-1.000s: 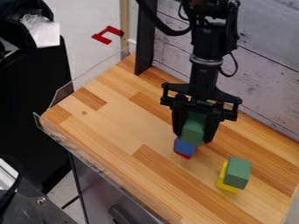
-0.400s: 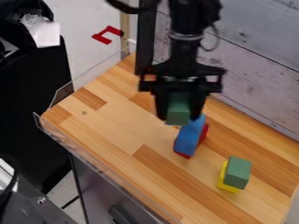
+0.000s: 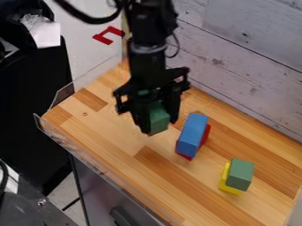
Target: Remove the green arch from the tower and put it in the left
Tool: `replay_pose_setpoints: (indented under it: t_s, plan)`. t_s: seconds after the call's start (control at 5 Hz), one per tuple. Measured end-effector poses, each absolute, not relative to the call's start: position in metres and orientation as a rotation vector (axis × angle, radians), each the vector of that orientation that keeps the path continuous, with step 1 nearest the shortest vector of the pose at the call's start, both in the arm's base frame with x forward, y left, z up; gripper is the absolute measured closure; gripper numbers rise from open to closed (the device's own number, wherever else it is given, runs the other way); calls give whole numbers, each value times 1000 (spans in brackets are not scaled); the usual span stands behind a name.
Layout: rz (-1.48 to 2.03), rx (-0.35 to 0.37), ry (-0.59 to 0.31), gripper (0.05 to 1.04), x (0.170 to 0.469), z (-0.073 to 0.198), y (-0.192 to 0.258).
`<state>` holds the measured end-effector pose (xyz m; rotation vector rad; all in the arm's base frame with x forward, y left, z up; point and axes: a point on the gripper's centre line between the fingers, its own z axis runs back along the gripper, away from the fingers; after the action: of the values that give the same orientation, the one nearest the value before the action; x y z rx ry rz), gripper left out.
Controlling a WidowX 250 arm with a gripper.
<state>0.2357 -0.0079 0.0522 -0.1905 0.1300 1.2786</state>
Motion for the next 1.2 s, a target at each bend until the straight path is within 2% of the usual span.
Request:
replay_pose_setpoints:
  t_s: [0.2, 0.4, 0.8, 1.2]
  plan:
    - [1530, -197, 118, 486, 234, 45, -5]
    - [1663, -237, 102, 486, 235, 40, -2]
    - [1640, -236, 82, 486, 252, 21, 8]
    - [1598, -204, 128, 486, 258, -5, 8]
